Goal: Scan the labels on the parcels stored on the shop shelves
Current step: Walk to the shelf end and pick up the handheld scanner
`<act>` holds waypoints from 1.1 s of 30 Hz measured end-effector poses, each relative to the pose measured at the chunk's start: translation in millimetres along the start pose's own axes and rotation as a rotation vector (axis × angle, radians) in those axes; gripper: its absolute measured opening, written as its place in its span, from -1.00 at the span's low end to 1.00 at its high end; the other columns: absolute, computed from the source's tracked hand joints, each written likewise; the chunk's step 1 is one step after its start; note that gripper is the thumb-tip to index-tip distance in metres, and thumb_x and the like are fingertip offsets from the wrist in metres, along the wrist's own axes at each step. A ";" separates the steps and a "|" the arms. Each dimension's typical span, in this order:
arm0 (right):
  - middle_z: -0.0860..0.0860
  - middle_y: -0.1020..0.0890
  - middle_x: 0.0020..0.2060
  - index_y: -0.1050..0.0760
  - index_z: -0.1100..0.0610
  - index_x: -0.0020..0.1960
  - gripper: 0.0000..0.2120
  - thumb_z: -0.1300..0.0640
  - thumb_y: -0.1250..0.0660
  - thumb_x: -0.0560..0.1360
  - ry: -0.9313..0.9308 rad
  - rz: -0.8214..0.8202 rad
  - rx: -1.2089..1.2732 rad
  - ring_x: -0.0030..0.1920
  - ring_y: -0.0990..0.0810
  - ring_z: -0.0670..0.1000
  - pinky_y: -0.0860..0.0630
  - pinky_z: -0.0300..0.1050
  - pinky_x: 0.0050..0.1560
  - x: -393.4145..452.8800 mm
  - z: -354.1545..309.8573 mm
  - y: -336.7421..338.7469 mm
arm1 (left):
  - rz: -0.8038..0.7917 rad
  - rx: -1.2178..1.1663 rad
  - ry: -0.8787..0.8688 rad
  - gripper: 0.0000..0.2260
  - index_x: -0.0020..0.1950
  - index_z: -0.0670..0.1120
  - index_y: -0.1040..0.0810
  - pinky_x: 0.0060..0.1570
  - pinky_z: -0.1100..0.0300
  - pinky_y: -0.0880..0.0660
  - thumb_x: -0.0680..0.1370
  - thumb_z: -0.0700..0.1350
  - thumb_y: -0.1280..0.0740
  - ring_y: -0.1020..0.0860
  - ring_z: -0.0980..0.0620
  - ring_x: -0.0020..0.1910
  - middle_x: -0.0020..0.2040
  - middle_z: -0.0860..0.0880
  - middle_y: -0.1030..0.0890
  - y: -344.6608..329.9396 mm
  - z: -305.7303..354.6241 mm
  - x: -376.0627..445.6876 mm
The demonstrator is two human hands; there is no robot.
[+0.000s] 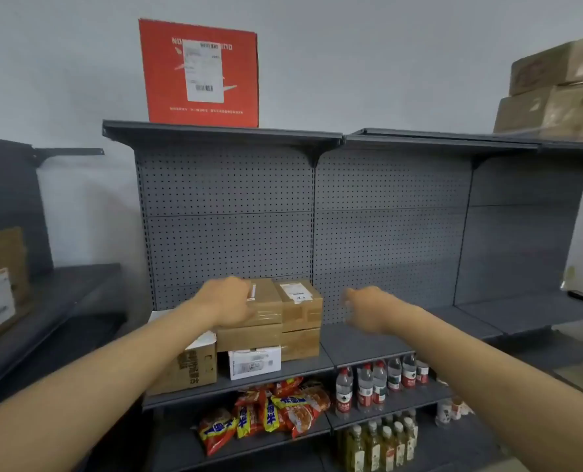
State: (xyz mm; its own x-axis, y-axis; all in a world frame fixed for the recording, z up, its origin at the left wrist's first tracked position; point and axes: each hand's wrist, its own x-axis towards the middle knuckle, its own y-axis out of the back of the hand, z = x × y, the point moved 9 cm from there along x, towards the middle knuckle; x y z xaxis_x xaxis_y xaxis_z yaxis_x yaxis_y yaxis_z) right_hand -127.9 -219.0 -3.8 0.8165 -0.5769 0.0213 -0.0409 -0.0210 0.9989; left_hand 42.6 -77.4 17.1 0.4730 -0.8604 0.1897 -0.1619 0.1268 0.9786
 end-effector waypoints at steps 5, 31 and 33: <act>0.19 -0.51 0.23 -0.30 0.15 0.39 -0.62 0.11 -0.16 0.60 -0.112 -0.023 -0.054 0.19 -0.47 0.20 -0.44 0.02 0.12 66.0 50.6 -19.4 | -0.025 -0.018 -0.099 -0.68 0.24 -0.07 -0.48 0.01 0.09 -0.48 0.58 0.06 -0.20 -0.55 -0.07 0.09 0.15 -0.04 -0.57 -31.4 28.7 94.6; 0.22 -0.49 0.25 -0.30 0.17 0.37 -0.60 0.09 -0.19 0.57 -0.694 -0.072 -0.052 0.28 -0.40 0.24 -0.40 0.03 0.18 228.2 518.9 -62.4 | -0.090 -0.060 -0.780 -0.66 0.26 -0.11 -0.46 0.07 0.07 -0.49 0.59 0.06 -0.21 -0.54 -0.06 0.11 0.19 -0.08 -0.55 -146.7 441.0 529.5; 0.22 -0.50 0.23 -0.33 0.17 0.34 -0.63 0.09 -0.19 0.56 -0.751 -0.077 -0.068 0.27 -0.42 0.24 -0.41 0.04 0.17 234.7 555.4 -68.2 | -0.084 -0.053 -0.833 -0.65 0.28 -0.11 -0.45 0.06 0.06 -0.48 0.60 0.07 -0.20 -0.54 -0.08 0.12 0.21 -0.09 -0.54 -151.3 478.8 560.1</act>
State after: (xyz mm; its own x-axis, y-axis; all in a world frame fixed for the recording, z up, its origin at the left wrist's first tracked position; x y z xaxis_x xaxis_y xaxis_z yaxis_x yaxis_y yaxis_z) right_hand -253.3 -806.5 -89.5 0.2030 -0.9775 -0.0573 0.0559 -0.0469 0.9973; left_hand -82.7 -814.9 -62.7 -0.3164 -0.9485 0.0159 -0.1042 0.0515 0.9932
